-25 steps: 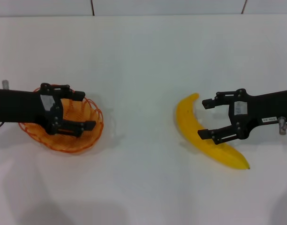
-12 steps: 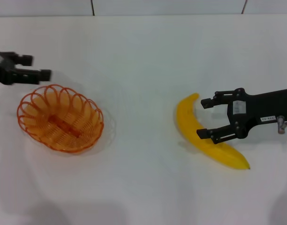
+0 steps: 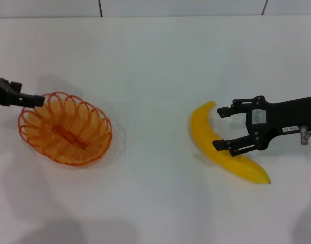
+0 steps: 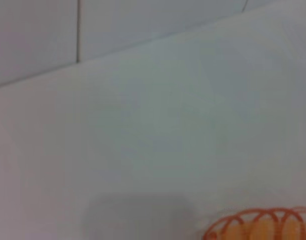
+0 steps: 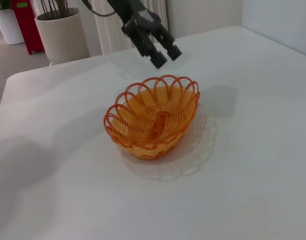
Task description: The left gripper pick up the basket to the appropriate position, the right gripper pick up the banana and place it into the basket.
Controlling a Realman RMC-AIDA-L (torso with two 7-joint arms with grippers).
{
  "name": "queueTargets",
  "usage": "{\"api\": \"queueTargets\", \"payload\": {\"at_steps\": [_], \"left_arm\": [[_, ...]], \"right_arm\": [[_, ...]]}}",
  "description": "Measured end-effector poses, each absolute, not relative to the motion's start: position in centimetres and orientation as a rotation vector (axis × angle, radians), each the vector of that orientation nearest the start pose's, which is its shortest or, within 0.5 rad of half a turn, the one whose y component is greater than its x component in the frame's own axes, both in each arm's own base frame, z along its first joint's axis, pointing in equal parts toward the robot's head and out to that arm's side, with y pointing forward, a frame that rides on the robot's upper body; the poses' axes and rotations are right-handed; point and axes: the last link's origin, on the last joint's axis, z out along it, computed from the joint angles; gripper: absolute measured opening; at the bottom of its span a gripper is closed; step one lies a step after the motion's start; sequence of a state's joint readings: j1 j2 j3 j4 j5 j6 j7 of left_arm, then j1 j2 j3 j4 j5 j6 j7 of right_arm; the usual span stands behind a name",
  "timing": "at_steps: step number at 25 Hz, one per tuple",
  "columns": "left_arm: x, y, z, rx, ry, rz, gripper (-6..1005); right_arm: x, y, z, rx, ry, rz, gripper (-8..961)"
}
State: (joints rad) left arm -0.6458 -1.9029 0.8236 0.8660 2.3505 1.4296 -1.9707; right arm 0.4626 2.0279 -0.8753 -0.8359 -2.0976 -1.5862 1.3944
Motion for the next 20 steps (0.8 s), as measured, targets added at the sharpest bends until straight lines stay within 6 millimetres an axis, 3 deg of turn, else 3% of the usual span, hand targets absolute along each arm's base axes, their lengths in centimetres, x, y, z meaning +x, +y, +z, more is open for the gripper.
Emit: {"api": "queueTargets", "payload": {"at_steps": [20], "left_arm": [[-28.4,40.7,4.9,-2.531,-0.933,0.211,790]], "right_arm": [[27.7,31.9,1.7,-2.892,0.441,0.326,893]]}}
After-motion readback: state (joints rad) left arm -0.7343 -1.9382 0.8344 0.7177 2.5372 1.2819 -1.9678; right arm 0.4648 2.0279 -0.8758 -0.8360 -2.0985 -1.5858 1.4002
